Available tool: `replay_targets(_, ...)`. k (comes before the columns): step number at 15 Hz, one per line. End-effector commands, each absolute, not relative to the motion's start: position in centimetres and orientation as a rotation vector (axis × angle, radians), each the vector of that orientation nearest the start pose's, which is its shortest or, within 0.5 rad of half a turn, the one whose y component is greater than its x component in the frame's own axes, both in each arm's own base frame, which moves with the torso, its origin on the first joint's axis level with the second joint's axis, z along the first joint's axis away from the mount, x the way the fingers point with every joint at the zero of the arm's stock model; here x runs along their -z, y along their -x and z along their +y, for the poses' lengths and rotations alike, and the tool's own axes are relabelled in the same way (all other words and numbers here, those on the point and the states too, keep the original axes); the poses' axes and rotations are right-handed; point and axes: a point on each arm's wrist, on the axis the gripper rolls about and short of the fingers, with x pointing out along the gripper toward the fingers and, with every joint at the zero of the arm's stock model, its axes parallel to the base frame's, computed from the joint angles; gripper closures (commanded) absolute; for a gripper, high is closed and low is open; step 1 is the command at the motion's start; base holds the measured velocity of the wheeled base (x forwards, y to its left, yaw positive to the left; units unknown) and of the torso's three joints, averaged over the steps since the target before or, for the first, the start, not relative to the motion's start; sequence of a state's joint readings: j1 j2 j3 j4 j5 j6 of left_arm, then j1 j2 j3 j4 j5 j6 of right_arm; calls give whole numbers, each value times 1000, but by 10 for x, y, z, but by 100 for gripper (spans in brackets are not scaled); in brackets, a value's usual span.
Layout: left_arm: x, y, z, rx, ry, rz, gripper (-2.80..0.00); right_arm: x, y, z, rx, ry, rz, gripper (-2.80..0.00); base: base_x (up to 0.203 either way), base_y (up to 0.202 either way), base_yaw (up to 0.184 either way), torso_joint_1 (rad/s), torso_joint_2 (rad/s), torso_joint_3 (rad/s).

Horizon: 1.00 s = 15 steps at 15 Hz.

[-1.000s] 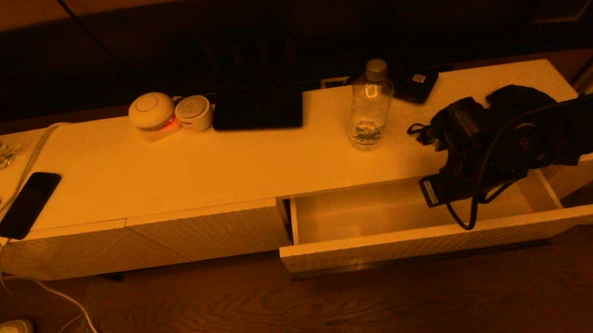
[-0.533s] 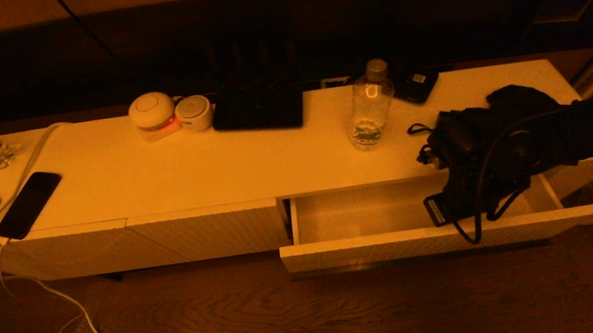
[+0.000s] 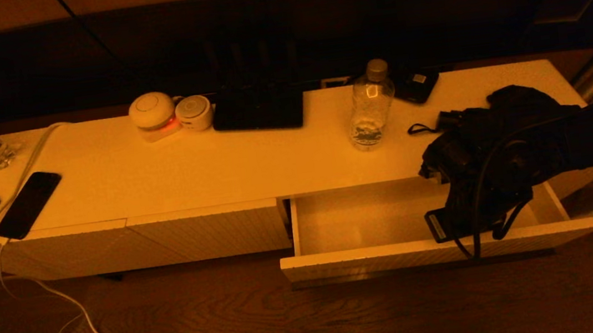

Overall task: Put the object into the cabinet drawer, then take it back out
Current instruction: Open the drawer

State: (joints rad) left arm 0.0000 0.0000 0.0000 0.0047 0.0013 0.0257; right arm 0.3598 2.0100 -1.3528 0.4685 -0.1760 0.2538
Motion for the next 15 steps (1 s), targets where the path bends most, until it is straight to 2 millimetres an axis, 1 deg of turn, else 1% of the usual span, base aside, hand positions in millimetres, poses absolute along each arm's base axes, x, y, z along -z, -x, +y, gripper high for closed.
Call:
replay_targets(1,-75,23,0,-1,-26,5,0,-130,-327,120,-24,78,1118,0,0,0,0,0,0,0)
replay_targets(5,-75,23,0,-1,-26,5,0,-129,-313,119,-14,66,1147,0,0,0,0,0,0,0)
replay_targets(8,-75,23,0,-1,-26,5,0,-122,-296,117,-16,87,1193,0,0,0,0,0,0,0)
replay_targets(13,-75,23,0,-1,-26,5,0,-126,-273,114,-32,99,1204,0,0,0,0,0,0,0)
replay_targets(15,-75,23,0,-1,-26,5,0,-122,-263,115,-34,97,1227,0,0,0,0,0,0,0)
